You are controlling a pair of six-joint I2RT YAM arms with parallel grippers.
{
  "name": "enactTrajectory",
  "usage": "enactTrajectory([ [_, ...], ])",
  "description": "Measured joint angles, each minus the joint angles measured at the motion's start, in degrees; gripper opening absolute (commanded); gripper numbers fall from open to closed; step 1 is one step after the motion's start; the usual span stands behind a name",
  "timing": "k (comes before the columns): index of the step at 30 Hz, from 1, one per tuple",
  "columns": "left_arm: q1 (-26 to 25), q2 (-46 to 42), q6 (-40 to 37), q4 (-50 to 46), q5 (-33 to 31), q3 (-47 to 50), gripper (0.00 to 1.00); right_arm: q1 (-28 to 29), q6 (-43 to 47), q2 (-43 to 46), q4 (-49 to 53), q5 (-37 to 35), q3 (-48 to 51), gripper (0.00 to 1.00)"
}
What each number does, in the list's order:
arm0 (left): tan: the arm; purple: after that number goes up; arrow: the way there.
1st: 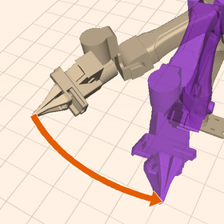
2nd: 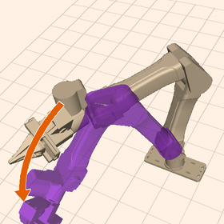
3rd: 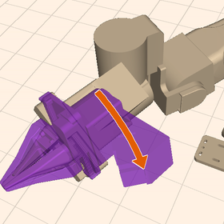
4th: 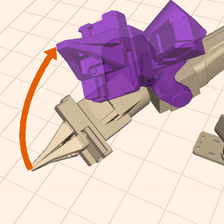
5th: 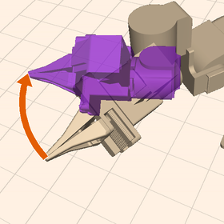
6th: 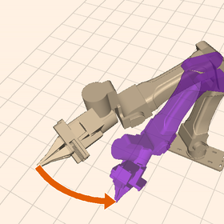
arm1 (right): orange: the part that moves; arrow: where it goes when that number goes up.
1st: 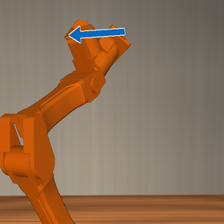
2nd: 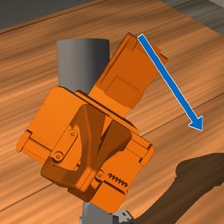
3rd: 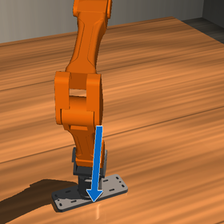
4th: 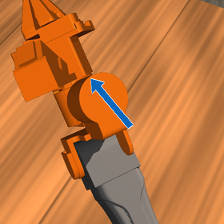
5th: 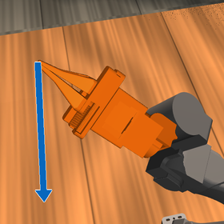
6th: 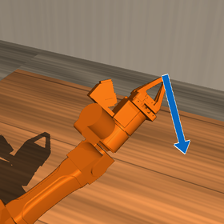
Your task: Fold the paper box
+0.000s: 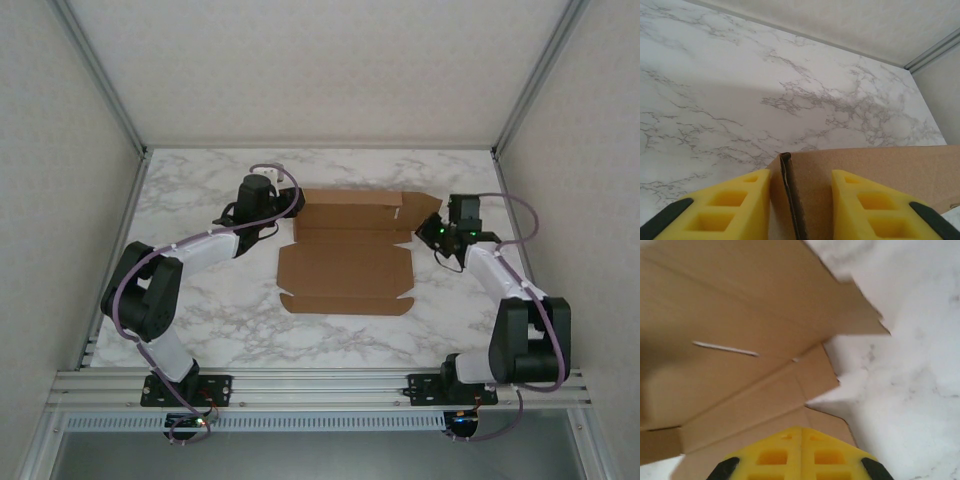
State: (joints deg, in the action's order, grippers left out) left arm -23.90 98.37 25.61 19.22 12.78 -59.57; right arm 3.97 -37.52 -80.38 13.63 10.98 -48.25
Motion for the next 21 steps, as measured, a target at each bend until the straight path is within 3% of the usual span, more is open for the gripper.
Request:
enactTrajectory([
  [10,-0.42,0.00,0.09,0.02,-1.55,0.00,0.33,1.92,2.93,-14.34,-4.92,-6.36,-0.96,0.08],
  [21,-0.79,-0.07,0.07,0.09,-2.99,0.04,0.31,1.90,4.31,-19.78,-9.60,-11.93,-6.27,0.11],
])
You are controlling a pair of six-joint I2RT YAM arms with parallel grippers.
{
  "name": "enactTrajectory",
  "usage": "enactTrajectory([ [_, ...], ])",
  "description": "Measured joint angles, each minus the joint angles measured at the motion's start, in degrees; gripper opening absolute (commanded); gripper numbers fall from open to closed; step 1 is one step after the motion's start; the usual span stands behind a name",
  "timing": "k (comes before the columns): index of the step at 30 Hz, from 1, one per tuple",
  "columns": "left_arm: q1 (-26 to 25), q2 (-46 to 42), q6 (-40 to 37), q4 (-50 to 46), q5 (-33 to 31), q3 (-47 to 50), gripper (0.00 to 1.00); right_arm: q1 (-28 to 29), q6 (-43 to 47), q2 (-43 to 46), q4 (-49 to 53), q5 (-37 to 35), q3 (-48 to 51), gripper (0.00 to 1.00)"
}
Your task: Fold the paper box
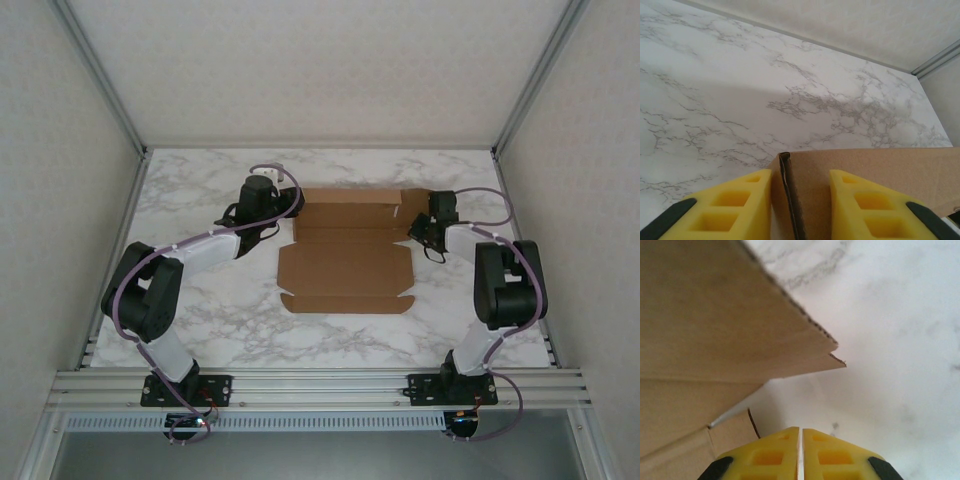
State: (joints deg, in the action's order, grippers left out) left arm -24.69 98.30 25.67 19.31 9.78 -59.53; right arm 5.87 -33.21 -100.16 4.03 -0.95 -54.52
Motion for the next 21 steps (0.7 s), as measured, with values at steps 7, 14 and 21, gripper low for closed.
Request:
enactTrajectory([
  [7,0.02,0.00,0.00,0.04,-0.59,0.00,0.31,-0.44,-3.54,-4.79,-2.51,5.51,-2.38,0.12],
  [14,0.04,0.00,0.00,0.07,-1.64,0.00,0.31,-1.18,-8.15,-4.63,-7.67,11.58,-1.36,0.12],
  [21,0.04,-0.04,0.00,0.04,-2.38,0.00,0.31,-1.42,-14.19,-3.32,-14.58,18.75,1.81,0.12],
])
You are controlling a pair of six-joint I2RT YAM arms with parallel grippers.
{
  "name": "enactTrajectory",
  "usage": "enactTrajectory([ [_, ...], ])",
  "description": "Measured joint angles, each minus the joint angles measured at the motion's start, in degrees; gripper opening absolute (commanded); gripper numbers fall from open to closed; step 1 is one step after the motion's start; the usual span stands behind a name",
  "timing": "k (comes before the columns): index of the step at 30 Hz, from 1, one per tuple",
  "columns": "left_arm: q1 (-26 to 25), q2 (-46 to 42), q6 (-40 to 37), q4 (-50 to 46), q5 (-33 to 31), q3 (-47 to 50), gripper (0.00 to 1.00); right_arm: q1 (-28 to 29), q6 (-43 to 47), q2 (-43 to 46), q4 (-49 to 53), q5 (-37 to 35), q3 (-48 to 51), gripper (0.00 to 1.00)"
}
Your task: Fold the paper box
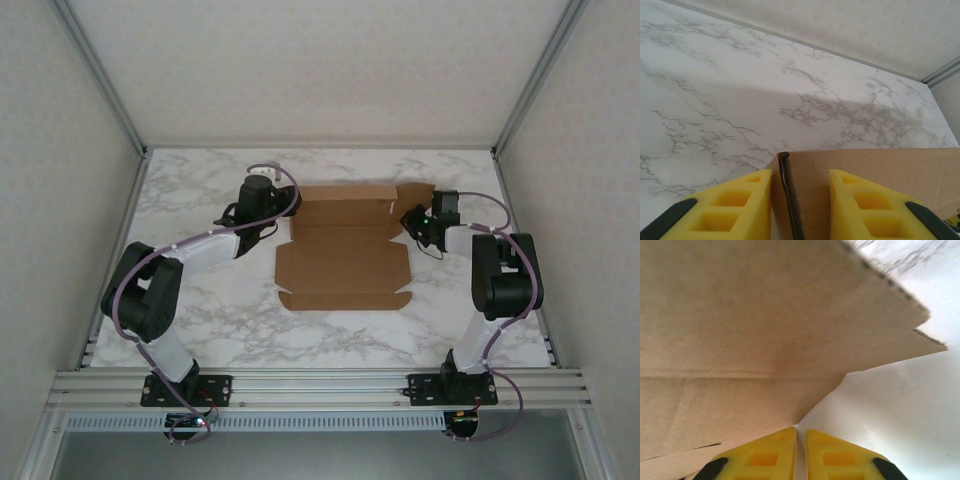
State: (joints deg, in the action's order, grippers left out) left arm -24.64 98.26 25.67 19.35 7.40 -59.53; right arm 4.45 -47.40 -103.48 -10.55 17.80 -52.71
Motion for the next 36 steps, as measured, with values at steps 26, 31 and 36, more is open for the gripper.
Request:
enactTrajectory([
  [26,0.00,-0.35,0.00,-0.17,-0.46,0.26,0.31,3.91,-7.54,-4.94,-6.47,7.10,1.73,0.19],
  [31,0.00,-0.35,0.00,-0.20,-0.90,0.26,0.31,4.22,-5.75,-0.83,-2.12,4.57,1.84,0.39],
  [36,-0.02,-0.35,0.00,-0.37,-1.44,0.22,0.31,4.22,-0.20,8.31,7.76,2.27,1.38,0.48],
])
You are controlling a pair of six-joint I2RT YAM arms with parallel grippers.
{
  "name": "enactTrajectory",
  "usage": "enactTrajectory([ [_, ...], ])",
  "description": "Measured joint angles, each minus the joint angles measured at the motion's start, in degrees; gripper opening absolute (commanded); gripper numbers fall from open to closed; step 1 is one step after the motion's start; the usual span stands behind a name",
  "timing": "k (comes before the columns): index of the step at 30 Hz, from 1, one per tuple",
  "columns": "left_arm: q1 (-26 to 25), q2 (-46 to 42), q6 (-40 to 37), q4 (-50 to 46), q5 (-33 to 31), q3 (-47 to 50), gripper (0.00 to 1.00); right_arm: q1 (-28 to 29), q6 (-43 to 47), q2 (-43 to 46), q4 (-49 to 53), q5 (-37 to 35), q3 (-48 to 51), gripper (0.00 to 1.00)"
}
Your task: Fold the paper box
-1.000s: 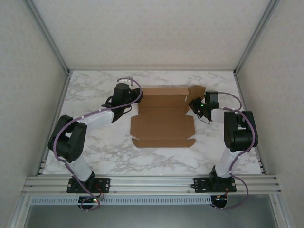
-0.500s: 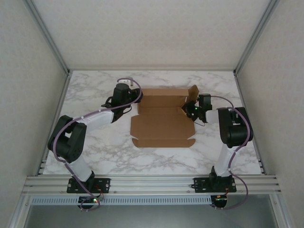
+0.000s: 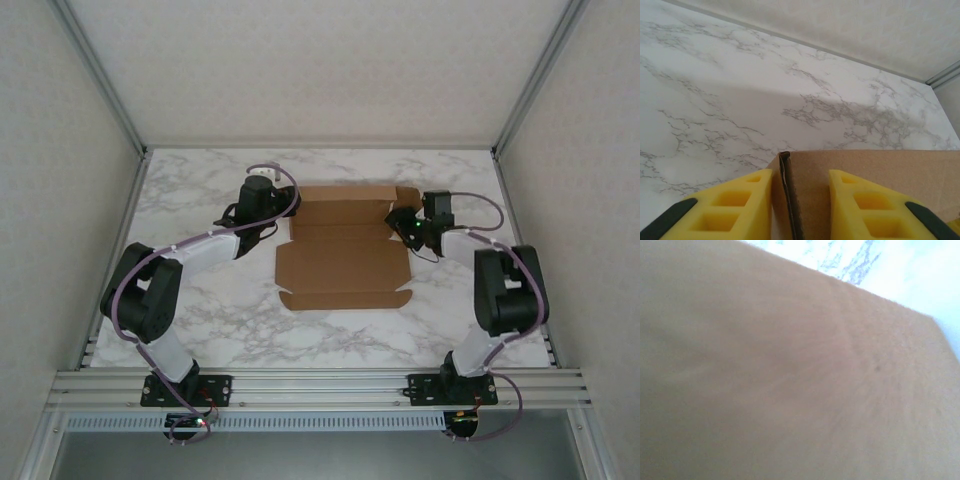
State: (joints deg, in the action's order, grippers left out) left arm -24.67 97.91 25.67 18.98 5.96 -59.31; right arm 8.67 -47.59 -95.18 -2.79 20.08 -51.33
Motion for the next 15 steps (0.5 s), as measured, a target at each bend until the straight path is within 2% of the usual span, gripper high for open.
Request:
enactTrajectory([
  [4,0.02,0.00,0.02,-0.09,-0.33,-0.07,0.31,0.04,6.51,7.72,8.85,-3.98,-1.62,0.50],
  [8,0.02,0.00,0.07,-0.24,-0.70,-0.17,0.31,0.11,14.88,15.13,16.59,-12.98,-3.41,0.48],
  [11,0.02,0.00,0.09,-0.39,-0.87,-0.24,0.31,0.11,21.22,18.40,18.69,-20.11,-4.24,0.49],
  [15,0.02,0.00,0.46,-0.46,-0.90,-0.26,0.31,0.11,28.81,19.08,17.53,-25.00,-3.74,0.54],
])
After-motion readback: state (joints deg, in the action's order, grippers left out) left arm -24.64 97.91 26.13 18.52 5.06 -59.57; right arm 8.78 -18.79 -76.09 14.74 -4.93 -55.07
